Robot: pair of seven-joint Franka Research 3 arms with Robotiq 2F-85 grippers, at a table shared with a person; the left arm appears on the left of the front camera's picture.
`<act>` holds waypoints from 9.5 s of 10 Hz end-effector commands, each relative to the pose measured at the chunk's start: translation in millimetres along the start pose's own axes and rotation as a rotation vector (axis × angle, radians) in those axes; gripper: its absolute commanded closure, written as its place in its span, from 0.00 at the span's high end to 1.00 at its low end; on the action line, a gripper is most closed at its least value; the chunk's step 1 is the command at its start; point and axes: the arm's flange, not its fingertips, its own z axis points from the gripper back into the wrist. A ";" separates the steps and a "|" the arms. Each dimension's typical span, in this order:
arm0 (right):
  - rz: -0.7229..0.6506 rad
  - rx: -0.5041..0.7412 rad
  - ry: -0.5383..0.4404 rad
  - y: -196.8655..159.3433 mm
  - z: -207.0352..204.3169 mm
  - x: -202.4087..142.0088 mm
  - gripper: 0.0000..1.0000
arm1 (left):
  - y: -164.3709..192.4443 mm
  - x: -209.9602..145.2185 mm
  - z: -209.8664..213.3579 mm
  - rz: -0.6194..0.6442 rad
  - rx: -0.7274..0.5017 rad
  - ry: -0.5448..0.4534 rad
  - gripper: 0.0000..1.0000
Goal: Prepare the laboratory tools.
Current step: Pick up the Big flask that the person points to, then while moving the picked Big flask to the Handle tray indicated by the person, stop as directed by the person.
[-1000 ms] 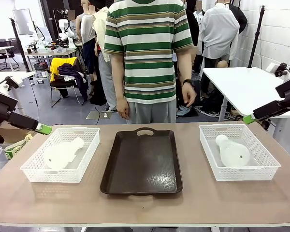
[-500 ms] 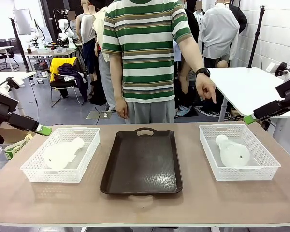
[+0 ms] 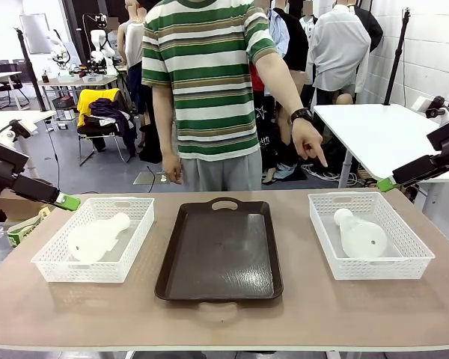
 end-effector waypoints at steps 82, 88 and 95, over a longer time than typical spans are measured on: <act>-0.391 -0.371 0.753 -120.3 -280.7 105.6 0.00 | 0.9 0.3 0.3 -0.012 -0.018 -0.020 1.00; -0.391 -0.371 0.753 -120.3 -280.7 105.6 0.00 | 0.9 0.3 0.3 -0.012 -0.018 -0.020 1.00; -0.384 -0.350 0.752 -120.0 -280.0 105.7 0.00 | 0.9 0.3 0.3 -0.012 -0.018 -0.020 1.00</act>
